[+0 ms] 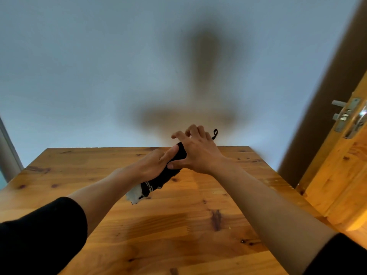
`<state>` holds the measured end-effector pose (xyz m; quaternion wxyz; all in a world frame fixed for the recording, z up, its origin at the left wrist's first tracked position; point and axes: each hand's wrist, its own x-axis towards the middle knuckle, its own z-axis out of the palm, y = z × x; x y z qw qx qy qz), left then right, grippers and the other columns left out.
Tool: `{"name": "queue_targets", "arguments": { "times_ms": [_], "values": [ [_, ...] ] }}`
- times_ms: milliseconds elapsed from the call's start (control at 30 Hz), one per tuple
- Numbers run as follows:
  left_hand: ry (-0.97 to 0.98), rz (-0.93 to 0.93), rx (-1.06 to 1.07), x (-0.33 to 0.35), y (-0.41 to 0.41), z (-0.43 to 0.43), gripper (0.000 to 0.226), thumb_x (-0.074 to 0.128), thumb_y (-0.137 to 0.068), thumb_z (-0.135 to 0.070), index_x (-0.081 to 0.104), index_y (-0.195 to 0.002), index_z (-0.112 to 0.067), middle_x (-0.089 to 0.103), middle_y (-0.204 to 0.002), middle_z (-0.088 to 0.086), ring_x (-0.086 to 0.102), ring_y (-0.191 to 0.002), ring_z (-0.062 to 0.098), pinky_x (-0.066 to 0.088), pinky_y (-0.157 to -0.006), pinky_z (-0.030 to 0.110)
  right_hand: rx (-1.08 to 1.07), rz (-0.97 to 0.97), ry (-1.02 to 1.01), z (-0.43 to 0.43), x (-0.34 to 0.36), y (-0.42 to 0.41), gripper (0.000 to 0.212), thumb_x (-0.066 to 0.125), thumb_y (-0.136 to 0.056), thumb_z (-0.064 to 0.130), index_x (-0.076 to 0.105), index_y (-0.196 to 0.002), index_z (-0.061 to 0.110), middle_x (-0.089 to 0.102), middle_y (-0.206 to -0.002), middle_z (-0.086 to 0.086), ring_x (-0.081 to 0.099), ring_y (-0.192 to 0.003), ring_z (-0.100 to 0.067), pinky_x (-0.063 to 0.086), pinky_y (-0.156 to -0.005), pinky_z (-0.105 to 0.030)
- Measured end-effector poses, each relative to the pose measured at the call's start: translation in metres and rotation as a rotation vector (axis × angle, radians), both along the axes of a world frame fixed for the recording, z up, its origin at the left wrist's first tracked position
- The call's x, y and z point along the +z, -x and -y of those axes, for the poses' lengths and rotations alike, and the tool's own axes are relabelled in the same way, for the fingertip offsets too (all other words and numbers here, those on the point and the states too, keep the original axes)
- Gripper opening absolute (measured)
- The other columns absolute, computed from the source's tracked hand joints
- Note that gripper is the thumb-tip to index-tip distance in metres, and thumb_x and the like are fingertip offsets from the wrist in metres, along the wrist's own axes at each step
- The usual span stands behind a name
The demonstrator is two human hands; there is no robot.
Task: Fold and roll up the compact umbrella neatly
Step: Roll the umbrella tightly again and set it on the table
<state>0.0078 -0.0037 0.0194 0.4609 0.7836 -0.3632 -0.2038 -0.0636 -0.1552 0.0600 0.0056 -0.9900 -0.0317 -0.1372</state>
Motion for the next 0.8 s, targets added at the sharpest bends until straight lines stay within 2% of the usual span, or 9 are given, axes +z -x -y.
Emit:
{"name": "queue_targets", "arguments": {
  "times_ms": [100, 167, 267, 333, 400, 500, 600, 700, 800],
  "values": [
    [-0.152, 0.165, -0.069, 0.000, -0.001, -0.003, 0.075, 0.040, -0.082, -0.078, 0.069, -0.101, -0.011, 0.075, -0.086, 0.014, 0.065, -0.056, 0.025, 0.050, -0.051, 0.030, 0.077, -0.182, 0.144, 0.003, 0.008, -0.001, 0.092, 0.070, -0.066, 0.075, 0.044, -0.142, 0.031, 0.042, -0.142, -0.001, 0.026, -0.136, -0.025, 0.014, -0.113, -0.044],
    [-0.218, 0.236, -0.116, 0.003, 0.001, -0.004, 0.061, 0.053, -0.081, -0.071, 0.069, -0.097, -0.015, 0.074, -0.083, 0.013, 0.064, -0.055, 0.017, 0.050, -0.052, 0.027, 0.094, -0.272, 0.221, 0.001, 0.009, -0.002, 0.078, 0.070, -0.065, 0.075, 0.056, -0.126, 0.029, 0.061, -0.124, 0.003, 0.047, -0.122, -0.021, 0.028, -0.107, -0.042],
    [-0.296, 0.268, -0.182, 0.007, 0.004, -0.006, 0.052, 0.067, -0.076, -0.063, 0.068, -0.095, -0.015, 0.073, -0.078, 0.008, 0.066, -0.057, 0.015, 0.054, -0.059, 0.032, 0.071, -0.341, 0.146, 0.000, -0.001, 0.000, 0.061, 0.071, -0.067, 0.073, 0.063, -0.104, 0.025, 0.068, -0.089, 0.005, 0.064, -0.083, -0.018, 0.053, -0.076, -0.035],
    [-0.359, 0.299, -0.192, 0.008, 0.007, -0.005, 0.045, 0.072, -0.079, -0.052, 0.063, -0.099, -0.012, 0.069, -0.077, 0.003, 0.063, -0.058, 0.012, 0.051, -0.058, 0.026, 0.070, -0.349, 0.107, 0.000, -0.007, 0.003, 0.054, 0.072, -0.071, 0.069, 0.064, -0.100, 0.024, 0.066, -0.082, 0.005, 0.062, -0.072, -0.016, 0.047, -0.058, -0.027],
    [-0.397, 0.345, -0.200, 0.009, 0.009, -0.004, 0.038, 0.071, -0.083, -0.044, 0.059, -0.103, -0.015, 0.065, -0.078, -0.002, 0.060, -0.060, 0.008, 0.047, -0.057, 0.018, 0.081, -0.335, 0.120, 0.000, -0.008, 0.005, 0.046, 0.074, -0.075, 0.062, 0.063, -0.099, 0.024, 0.062, -0.077, 0.007, 0.057, -0.065, -0.011, 0.036, -0.051, -0.023],
    [-0.391, 0.363, -0.219, 0.009, 0.008, -0.004, 0.035, 0.071, -0.083, -0.044, 0.056, -0.103, -0.019, 0.064, -0.082, -0.002, 0.062, -0.065, 0.012, 0.047, -0.059, 0.019, 0.090, -0.314, 0.145, -0.002, -0.008, 0.006, 0.044, 0.075, -0.077, 0.058, 0.063, -0.101, 0.024, 0.062, -0.078, 0.007, 0.057, -0.065, -0.011, 0.037, -0.051, -0.023],
    [-0.394, 0.438, -0.192, 0.009, 0.007, -0.010, 0.035, 0.075, -0.080, -0.042, 0.054, -0.101, -0.023, 0.062, -0.087, -0.003, 0.059, -0.071, 0.012, 0.045, -0.060, 0.016, 0.108, -0.300, 0.189, -0.004, -0.013, 0.004, 0.049, 0.076, -0.078, 0.052, 0.058, -0.112, 0.021, 0.066, -0.094, 0.003, 0.063, -0.083, -0.018, 0.046, -0.062, -0.029],
    [-0.482, 0.505, -0.135, 0.007, 0.004, -0.018, 0.045, 0.079, -0.075, -0.032, 0.052, -0.109, -0.018, 0.057, -0.095, -0.002, 0.055, -0.082, 0.014, 0.047, -0.069, 0.023, 0.125, -0.298, 0.197, -0.003, -0.022, 0.001, 0.043, 0.074, -0.084, 0.024, 0.051, -0.119, 0.019, 0.062, -0.105, -0.002, 0.061, -0.095, -0.023, 0.045, -0.067, -0.032],
    [-0.605, 0.486, -0.102, 0.000, -0.003, -0.024, 0.044, 0.079, -0.069, -0.026, 0.051, -0.103, -0.020, 0.059, -0.092, 0.001, 0.055, -0.076, 0.015, 0.052, -0.069, 0.032, 0.130, -0.282, 0.195, -0.003, -0.038, -0.001, 0.041, 0.065, -0.087, 0.007, 0.048, -0.123, 0.015, 0.057, -0.110, -0.007, 0.057, -0.097, -0.025, 0.046, -0.072, -0.034]
  ]
}}
